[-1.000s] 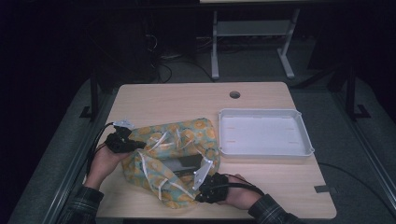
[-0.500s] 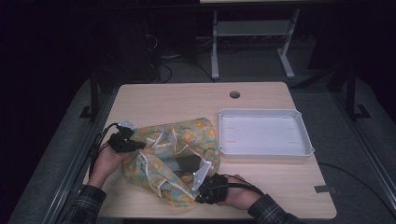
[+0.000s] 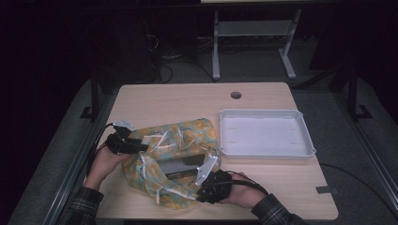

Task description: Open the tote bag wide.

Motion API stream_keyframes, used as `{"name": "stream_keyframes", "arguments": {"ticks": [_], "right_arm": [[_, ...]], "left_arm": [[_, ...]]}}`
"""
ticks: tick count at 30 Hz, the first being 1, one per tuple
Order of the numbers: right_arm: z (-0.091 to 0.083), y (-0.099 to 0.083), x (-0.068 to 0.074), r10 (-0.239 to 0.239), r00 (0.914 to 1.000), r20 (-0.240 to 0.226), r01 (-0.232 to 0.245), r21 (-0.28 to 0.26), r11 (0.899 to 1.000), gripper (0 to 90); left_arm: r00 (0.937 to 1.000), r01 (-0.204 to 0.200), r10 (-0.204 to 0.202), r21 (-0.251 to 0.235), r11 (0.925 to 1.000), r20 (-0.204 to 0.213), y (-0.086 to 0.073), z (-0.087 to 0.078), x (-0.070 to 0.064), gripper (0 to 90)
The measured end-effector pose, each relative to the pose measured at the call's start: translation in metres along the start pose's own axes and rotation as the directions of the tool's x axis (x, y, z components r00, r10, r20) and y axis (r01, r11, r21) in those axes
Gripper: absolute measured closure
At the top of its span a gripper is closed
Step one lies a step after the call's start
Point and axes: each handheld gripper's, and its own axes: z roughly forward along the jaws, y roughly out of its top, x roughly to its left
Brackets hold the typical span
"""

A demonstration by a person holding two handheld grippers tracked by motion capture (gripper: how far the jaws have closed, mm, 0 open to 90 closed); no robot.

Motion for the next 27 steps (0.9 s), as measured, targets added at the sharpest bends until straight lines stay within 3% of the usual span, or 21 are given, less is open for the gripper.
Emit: {"name": "stream_keyframes", "arguments": {"ticks": [3,10,15,21,25,27], "right_arm": [[-0.007,0.001,-0.001,0.009,0.9999,0.011,-0.008,-0.024,1.000,69.3],[-0.025,0.008,-0.002,0.015,0.9993,0.035,-0.012,-0.096,0.995,62.6],[-0.038,0.012,-0.006,0.015,0.9965,0.082,-0.005,-0.131,0.991,58.7],[-0.050,0.019,-0.016,0.029,0.9917,0.126,-0.009,-0.155,0.988,55.0],[-0.055,0.024,-0.024,0.054,0.9880,0.145,-0.029,-0.171,0.985,55.4],[-0.057,0.027,-0.031,0.057,0.9867,0.152,-0.029,-0.179,0.984,57.8]], "left_arm": [[0.9998,0.006,-0.006,-0.028,0.9996,0.021,0.001,-0.007,-0.003,48.6],[0.9989,-0.029,0.031,-0.069,0.9972,0.035,0.010,-0.025,-0.018,45.2],[0.9959,-0.062,0.067,-0.079,0.9949,0.060,0.013,-0.036,-0.030,44.1],[0.9930,-0.077,0.083,-0.076,0.9942,0.084,0.012,-0.045,-0.045,44.2],[0.9924,-0.078,0.084,-0.068,0.9946,0.089,0.011,-0.048,-0.051,49.4],[0.9915,-0.082,0.087,-0.059,0.9949,0.096,0.011,-0.049,-0.053,56.7]]}}
